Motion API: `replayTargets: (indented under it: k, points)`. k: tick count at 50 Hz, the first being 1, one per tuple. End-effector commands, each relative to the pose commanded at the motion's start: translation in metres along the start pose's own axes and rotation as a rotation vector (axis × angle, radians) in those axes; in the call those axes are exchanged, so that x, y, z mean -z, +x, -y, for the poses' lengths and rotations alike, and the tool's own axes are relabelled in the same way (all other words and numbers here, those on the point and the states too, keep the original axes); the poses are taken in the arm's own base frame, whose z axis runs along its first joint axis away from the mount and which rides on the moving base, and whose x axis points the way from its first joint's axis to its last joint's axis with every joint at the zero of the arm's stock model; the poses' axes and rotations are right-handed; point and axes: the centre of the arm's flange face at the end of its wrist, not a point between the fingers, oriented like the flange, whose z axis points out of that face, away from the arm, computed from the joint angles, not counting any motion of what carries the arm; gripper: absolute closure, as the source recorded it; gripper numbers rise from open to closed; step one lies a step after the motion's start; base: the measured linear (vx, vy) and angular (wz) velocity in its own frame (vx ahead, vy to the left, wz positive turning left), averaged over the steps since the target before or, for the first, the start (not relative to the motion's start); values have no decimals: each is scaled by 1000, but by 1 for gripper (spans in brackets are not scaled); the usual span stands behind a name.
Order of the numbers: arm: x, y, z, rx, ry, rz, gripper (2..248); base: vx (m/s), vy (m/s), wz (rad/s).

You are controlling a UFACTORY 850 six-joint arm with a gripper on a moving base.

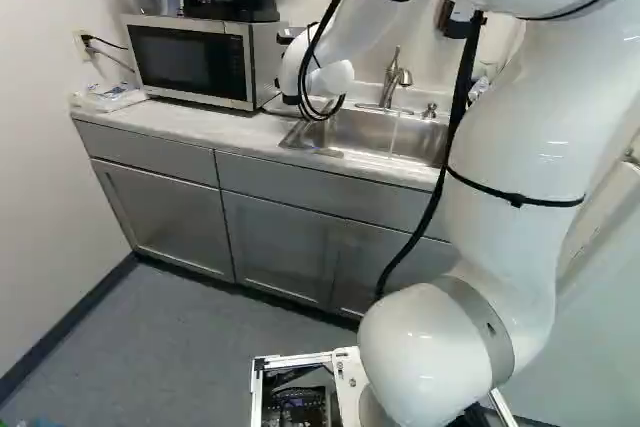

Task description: Rinse the cup and place it in the tray

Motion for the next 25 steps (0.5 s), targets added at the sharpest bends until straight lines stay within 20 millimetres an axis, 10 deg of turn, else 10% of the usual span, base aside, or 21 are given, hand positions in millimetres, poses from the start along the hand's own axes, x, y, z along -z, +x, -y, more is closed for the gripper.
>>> replayTargets:
  k: [25]
  points:
    - [-5,0,-41,-19,-69,0,125,0,0,0]
